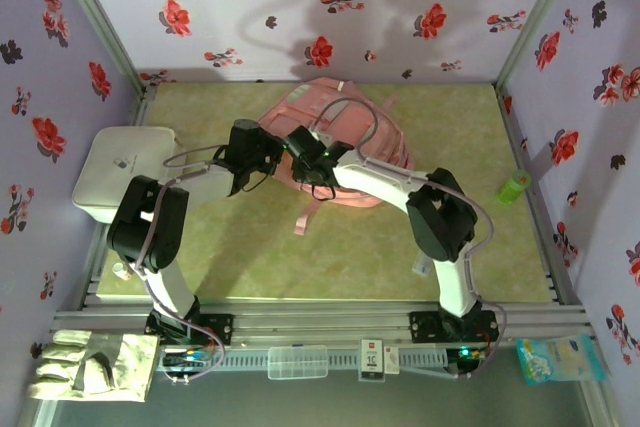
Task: Pack the student bag
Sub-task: Zip the student bag at the center of the table.
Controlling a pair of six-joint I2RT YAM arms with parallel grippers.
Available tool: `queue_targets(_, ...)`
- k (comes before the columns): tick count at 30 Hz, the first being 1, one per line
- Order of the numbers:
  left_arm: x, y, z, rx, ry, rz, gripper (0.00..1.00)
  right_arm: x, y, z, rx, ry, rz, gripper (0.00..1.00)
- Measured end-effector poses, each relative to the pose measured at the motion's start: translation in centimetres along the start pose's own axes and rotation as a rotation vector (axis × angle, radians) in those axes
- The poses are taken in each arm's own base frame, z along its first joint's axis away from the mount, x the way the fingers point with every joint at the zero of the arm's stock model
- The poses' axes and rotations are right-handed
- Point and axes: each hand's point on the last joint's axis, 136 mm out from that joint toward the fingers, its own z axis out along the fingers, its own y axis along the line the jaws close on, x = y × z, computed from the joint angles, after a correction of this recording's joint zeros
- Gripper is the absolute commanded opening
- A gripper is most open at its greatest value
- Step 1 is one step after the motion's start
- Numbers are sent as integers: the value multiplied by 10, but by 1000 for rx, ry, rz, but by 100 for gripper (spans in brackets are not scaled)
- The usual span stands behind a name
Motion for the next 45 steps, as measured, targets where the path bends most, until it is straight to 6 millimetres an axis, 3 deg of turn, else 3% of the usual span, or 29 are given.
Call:
queue_targets(12,0,-1,0,2,-5,1,0,-6,-7,10,96,-42,-31,20)
queue_targets(23,-2,-2,0,5,-15,2,0,-8,-2,10,-3,-25,8,10)
queue_targets(36,1,-7,0,26,6,4,0,-22,-4,-24,-315,-49,154,6)
queue_targets(42,2,-11,0,35,14,6,0,-23,-7,-36,-337,-45,185,5)
queue_targets(45,3,-8,0,23,15,5,0,-19,-19,-39,-288,-35,194,5)
